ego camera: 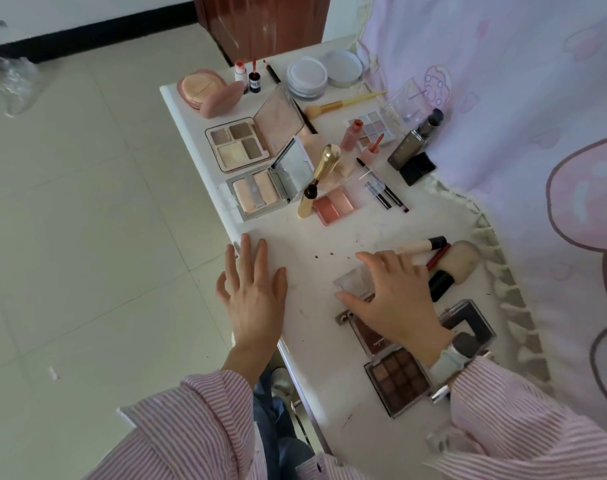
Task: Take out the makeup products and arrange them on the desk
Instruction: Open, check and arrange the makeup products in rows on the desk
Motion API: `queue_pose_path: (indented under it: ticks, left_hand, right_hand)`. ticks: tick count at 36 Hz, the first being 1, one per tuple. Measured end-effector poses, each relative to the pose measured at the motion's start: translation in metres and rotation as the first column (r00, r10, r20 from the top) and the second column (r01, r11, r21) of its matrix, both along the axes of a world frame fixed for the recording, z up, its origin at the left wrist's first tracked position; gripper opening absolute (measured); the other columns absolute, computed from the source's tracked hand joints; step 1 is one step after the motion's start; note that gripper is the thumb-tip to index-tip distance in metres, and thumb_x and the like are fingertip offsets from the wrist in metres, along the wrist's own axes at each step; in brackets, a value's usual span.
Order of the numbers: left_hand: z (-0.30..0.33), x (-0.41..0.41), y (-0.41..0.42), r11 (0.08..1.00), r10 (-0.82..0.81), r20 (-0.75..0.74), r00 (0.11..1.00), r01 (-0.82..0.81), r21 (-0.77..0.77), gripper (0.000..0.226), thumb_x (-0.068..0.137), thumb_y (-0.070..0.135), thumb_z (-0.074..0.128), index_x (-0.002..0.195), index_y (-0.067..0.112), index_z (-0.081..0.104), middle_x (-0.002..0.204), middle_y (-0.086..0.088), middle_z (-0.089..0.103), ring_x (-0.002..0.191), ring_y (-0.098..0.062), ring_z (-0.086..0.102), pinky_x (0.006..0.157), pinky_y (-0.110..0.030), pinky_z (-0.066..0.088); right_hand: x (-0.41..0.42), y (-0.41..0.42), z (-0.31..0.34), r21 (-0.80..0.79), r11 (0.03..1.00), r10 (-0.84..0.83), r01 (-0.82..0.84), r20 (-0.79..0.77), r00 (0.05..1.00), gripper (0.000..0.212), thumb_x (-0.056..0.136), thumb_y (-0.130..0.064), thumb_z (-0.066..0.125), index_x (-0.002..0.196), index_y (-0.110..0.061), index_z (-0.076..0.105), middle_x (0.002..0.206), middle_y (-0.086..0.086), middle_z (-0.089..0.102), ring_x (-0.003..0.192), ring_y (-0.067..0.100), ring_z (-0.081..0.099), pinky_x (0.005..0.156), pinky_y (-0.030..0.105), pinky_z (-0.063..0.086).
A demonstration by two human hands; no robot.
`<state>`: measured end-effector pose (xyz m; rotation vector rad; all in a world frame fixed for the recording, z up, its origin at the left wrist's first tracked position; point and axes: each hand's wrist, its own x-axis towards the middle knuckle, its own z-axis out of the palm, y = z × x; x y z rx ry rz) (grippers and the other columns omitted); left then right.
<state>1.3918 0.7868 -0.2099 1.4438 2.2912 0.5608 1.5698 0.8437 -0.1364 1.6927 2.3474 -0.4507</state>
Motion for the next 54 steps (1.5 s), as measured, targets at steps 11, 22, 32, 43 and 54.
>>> queue_pose_path:
  ticks: [11,22,32,43,54]
  left_hand:
    - [0.017,0.0,0.0,0.997,0.051,0.106,0.993,-0.045,-0.06,0.051,0.095,0.033,0.047,0.142,0.019,0.035,0.156,0.0,0.016,0.144,-0.026,0.0,0.11,-0.048,0.012]
    - [0.086,-0.006,0.008,0.964,0.255,0.962,0.097,0.057,-0.262,0.052,0.083,0.047,0.049,0.118,0.01,0.06,0.106,-0.011,0.07,0.094,-0.022,0.067,0.083,-0.032,0.051]
    - [0.094,0.0,0.003,0.964,0.082,0.989,0.125,-0.261,-0.047,0.058,0.072,0.016,0.066,0.128,0.02,0.048,0.114,0.002,0.067,0.107,-0.017,0.063,0.085,-0.033,0.055]
    - [0.088,0.004,-0.007,0.953,-0.245,0.705,0.665,0.031,0.302,0.058,0.078,0.002,0.07,0.128,0.024,0.049,0.127,0.01,0.055,0.112,0.003,0.056,0.091,-0.016,0.047]
    - [0.075,0.002,-0.001,0.866,-0.434,0.354,0.828,0.274,0.419,0.054,0.081,0.031,0.064,0.128,0.007,0.053,0.126,-0.006,0.058,0.113,-0.014,0.058,0.093,-0.022,0.049]
  right_hand:
    - [-0.017,-0.011,-0.015,0.199,0.975,-0.034,0.101,-0.314,0.949,0.047,0.083,-0.033,0.057,0.124,-0.011,0.049,0.113,0.008,0.054,0.103,0.026,0.049,0.085,0.039,0.038]
    - [-0.029,-0.021,0.02,-0.095,0.992,-0.122,0.078,-0.836,0.534,0.049,0.075,-0.04,0.063,0.119,-0.023,0.05,0.117,-0.009,0.055,0.11,0.002,0.049,0.09,0.01,0.036]
    - [-0.033,-0.022,0.034,-0.109,0.982,-0.171,0.157,-0.864,0.474,0.024,0.084,-0.031,0.056,0.105,-0.021,0.061,0.109,-0.007,0.061,0.102,0.006,0.055,0.087,0.016,0.043]
    - [-0.039,-0.005,0.048,-0.436,0.897,-0.409,0.075,-0.754,0.514,0.016,0.089,-0.014,0.057,0.099,-0.017,0.069,0.09,-0.005,0.07,0.08,-0.001,0.063,0.074,0.013,0.05]
    - [-0.04,0.003,0.049,-0.458,0.886,-0.383,0.071,-0.639,0.667,0.01,0.085,-0.017,0.061,0.094,-0.015,0.063,0.088,0.0,0.069,0.086,0.013,0.066,0.079,0.024,0.052]
